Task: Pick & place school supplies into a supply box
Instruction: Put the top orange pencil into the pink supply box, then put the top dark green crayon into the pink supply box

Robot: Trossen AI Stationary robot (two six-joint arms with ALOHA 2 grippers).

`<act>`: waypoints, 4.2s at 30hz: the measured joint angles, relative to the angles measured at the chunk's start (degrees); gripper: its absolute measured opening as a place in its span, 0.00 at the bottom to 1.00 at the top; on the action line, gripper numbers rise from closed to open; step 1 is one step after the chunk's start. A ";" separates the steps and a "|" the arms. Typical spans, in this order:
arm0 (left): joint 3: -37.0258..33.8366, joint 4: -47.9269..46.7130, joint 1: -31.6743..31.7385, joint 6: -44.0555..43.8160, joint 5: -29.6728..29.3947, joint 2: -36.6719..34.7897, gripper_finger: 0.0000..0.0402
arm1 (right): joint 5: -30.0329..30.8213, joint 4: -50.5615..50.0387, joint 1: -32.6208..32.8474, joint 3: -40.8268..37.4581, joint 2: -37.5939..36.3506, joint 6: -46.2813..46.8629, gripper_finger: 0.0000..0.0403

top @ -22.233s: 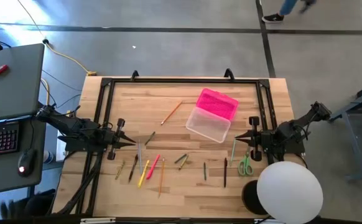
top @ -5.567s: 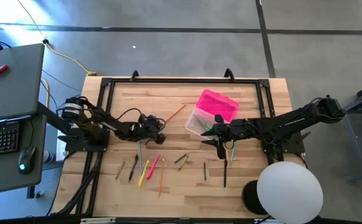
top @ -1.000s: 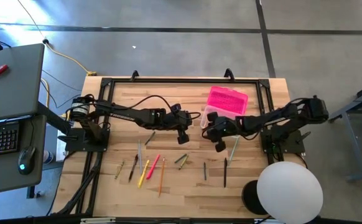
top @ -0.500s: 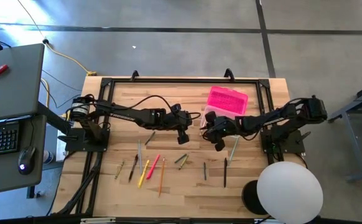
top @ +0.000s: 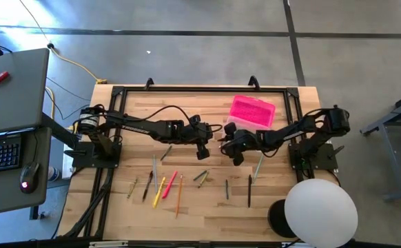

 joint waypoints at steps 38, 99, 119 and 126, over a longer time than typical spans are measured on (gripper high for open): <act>0.00 -0.04 0.00 -0.07 1.73 0.00 0.09 | 14.64 -40.13 -0.35 6.91 -9.35 34.97 0.06; -22.53 -49.92 -35.15 -67.62 -24.78 -32.79 0.09 | 4.69 -40.11 4.87 26.23 -9.51 45.46 0.21; -37.61 -11.12 -31.47 -56.71 -33.67 -25.63 0.51 | 4.30 -36.77 4.87 26.23 -9.51 44.41 0.21; -41.01 -5.14 -31.43 -58.44 -40.97 -20.03 0.49 | 4.27 -36.83 4.87 26.23 -9.49 44.41 0.21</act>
